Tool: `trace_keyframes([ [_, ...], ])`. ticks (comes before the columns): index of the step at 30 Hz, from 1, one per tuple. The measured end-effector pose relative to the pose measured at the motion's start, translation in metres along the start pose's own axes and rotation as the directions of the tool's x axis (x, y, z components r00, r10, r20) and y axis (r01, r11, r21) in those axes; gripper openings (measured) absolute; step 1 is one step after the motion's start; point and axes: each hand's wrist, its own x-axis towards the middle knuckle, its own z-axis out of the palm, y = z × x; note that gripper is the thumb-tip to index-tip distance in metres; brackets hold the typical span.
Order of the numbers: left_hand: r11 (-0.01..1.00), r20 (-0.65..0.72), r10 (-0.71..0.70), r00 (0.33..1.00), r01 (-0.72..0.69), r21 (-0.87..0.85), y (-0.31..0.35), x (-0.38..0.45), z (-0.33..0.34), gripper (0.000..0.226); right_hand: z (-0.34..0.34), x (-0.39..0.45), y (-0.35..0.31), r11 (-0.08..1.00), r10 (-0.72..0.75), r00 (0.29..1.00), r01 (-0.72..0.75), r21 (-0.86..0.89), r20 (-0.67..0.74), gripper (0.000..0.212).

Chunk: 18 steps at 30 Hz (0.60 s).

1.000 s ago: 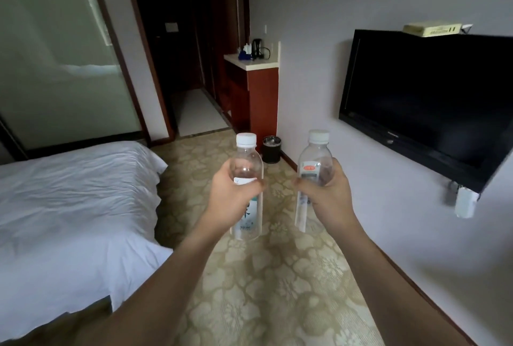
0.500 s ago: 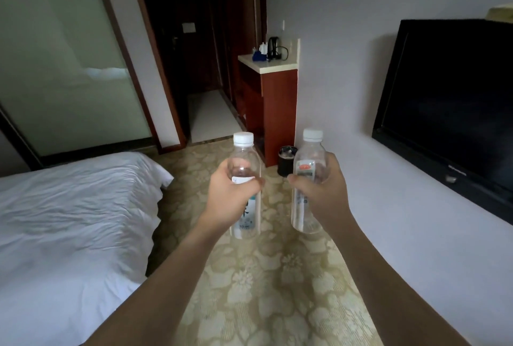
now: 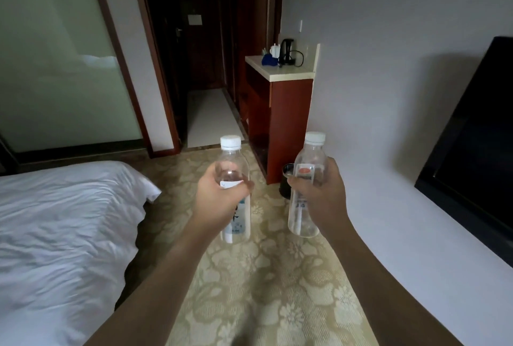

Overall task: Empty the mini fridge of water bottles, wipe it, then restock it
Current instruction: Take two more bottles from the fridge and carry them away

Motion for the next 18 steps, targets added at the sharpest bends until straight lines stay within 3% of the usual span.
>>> trace_keyframes([
  [7, 1.000, 0.063, 0.010, 0.998, -0.010, -0.005, -0.032, 0.192, 0.023, 0.028, 0.063, 0.165, 0.043, 0.998, -0.021, 0.997, 0.017, -0.054, -0.075, 0.046],
  [18, 0.997, 0.215, 0.071, 0.974, -0.077, 0.018, -0.064, 0.428, 0.127, 0.034, 0.069, 0.392, 0.122, 0.994, -0.043, 0.975, 0.021, -0.103, -0.216, 0.046],
])
